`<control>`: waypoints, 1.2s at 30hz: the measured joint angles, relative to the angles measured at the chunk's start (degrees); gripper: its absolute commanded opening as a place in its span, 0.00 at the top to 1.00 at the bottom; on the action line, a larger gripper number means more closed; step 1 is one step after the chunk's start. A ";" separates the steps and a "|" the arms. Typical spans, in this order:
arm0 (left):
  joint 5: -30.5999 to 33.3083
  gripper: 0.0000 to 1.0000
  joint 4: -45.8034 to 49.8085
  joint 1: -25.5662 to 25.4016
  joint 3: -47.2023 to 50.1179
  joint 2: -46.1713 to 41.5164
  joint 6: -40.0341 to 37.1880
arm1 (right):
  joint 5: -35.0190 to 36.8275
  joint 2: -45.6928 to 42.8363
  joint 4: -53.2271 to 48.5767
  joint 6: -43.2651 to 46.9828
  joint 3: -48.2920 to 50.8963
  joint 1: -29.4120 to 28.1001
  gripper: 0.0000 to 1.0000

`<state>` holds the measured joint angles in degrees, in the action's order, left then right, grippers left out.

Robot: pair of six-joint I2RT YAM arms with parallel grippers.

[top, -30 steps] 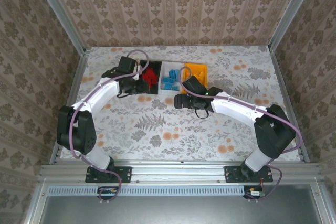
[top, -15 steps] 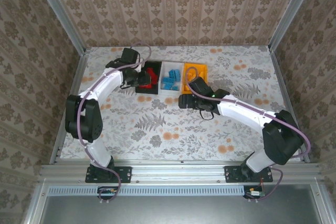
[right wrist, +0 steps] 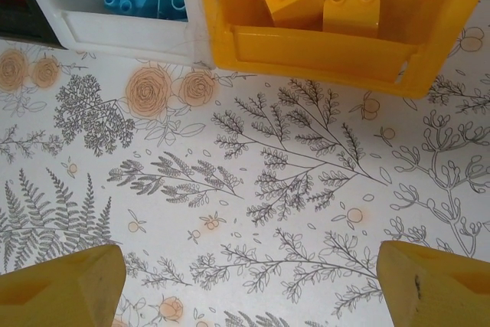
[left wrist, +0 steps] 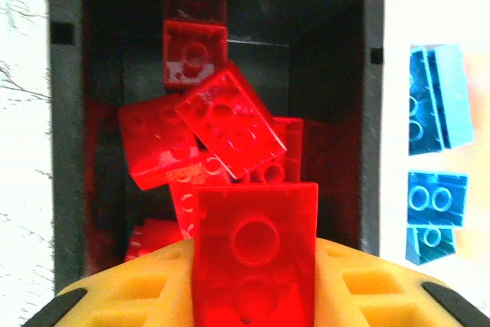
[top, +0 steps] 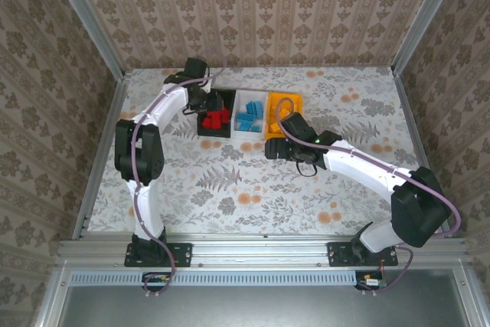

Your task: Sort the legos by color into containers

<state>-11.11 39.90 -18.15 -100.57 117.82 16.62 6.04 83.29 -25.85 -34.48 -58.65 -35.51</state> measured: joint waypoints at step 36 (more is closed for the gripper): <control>1.53 0.00 -18.08 13.79 36.02 -37.07 1.33 | -3.28 -7.72 24.76 25.03 15.08 26.77 0.00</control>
<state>-9.58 21.82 -4.36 -64.55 80.75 17.96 2.76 75.57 -1.08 -9.45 -43.57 -8.73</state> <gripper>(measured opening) 0.997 0.999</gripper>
